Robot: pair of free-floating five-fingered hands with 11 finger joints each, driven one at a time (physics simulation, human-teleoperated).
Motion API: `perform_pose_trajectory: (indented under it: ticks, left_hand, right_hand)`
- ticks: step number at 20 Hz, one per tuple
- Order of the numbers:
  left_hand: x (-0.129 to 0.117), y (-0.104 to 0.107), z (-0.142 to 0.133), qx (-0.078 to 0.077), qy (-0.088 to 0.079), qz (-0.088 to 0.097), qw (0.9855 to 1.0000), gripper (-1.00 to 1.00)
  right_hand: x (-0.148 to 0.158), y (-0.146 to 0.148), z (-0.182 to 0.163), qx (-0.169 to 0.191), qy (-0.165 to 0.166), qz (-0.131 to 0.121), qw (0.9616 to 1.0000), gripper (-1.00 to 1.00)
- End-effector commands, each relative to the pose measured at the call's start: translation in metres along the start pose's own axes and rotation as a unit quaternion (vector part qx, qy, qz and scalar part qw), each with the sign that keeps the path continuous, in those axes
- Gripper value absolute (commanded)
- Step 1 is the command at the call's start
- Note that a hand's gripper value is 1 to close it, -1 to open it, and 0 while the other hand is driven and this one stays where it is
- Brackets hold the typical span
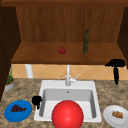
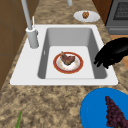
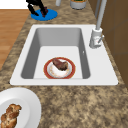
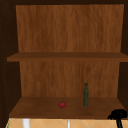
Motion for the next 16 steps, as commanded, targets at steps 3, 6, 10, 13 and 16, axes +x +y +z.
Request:
perform_pose_trajectory:
  ticks: [3,6,10,13,16]
  left_hand:
    - [0.000,0.000,0.000,0.000,0.000,0.000,1.0000,0.00]
    - [0.000,0.000,0.000,0.000,0.000,0.000,1.0000,0.00]
    - [0.000,0.000,0.000,0.000,0.000,0.000,1.0000,0.00]
    - [0.000,0.000,0.000,0.000,0.000,0.000,1.0000,0.00]
    - [0.000,0.000,0.000,0.000,0.000,0.000,1.0000,0.00]
  right_hand:
    - [0.007,0.041,0.022,-0.008,0.007,-0.002,0.9999,-1.00]
    - [0.013,0.064,0.030,-0.011,0.004,0.003,0.9999,-1.00]
    - [0.025,0.096,0.034,-0.003,0.007,0.010,0.9999,-1.00]
    - [0.034,0.118,0.034,-0.003,0.009,0.012,0.9999,-1.00]
    - [0.041,0.138,0.036,0.000,0.008,0.009,0.9999,-1.00]
